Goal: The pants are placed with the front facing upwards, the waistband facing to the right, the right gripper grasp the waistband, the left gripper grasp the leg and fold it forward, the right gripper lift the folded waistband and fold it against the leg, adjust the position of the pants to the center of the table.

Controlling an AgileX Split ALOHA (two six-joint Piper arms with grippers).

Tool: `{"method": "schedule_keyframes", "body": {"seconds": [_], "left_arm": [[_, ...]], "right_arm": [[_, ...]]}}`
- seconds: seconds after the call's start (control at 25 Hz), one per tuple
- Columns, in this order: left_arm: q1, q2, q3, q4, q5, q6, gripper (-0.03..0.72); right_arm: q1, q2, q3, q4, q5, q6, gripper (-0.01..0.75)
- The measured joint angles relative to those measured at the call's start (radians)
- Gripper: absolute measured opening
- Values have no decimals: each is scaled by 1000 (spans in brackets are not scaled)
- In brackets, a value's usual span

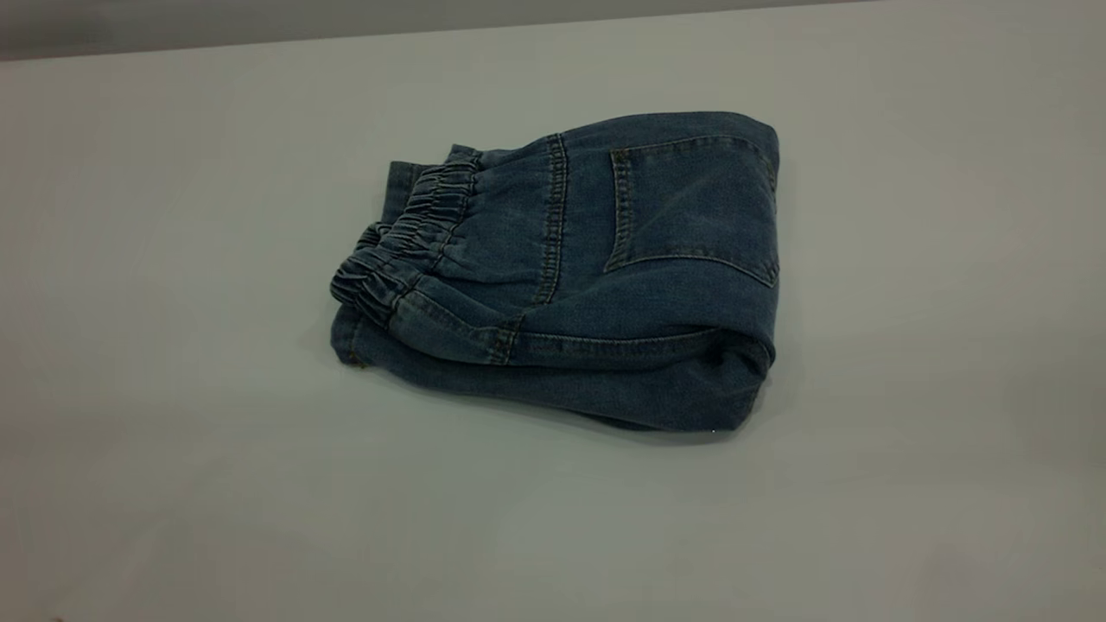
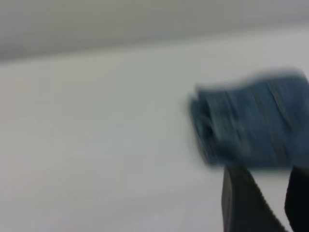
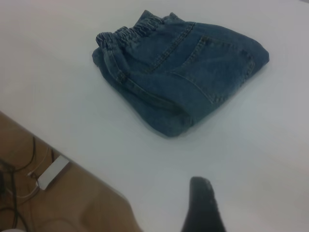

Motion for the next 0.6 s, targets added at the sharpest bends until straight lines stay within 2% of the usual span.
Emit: {"method": "schedule_keyframes", "body": {"seconds": [0.08,0.2,0.32,0.44,0.6], "left_arm": [[0,-12,0,-35,66,51,242],[0,-28,15,-30,97,72,242],[0,-49,66,20,70,31,242],[0,-68,98,-3,-4,24,242],[0,-79,99,-9,2,24,242]], "right_arm": [[0,0,0,0,0,0,419],[0,0,0,0,0,0,419],[0,0,0,0,0,0,419],[0,0,0,0,0,0,419],[0,0,0,0,0,0,419]]}}
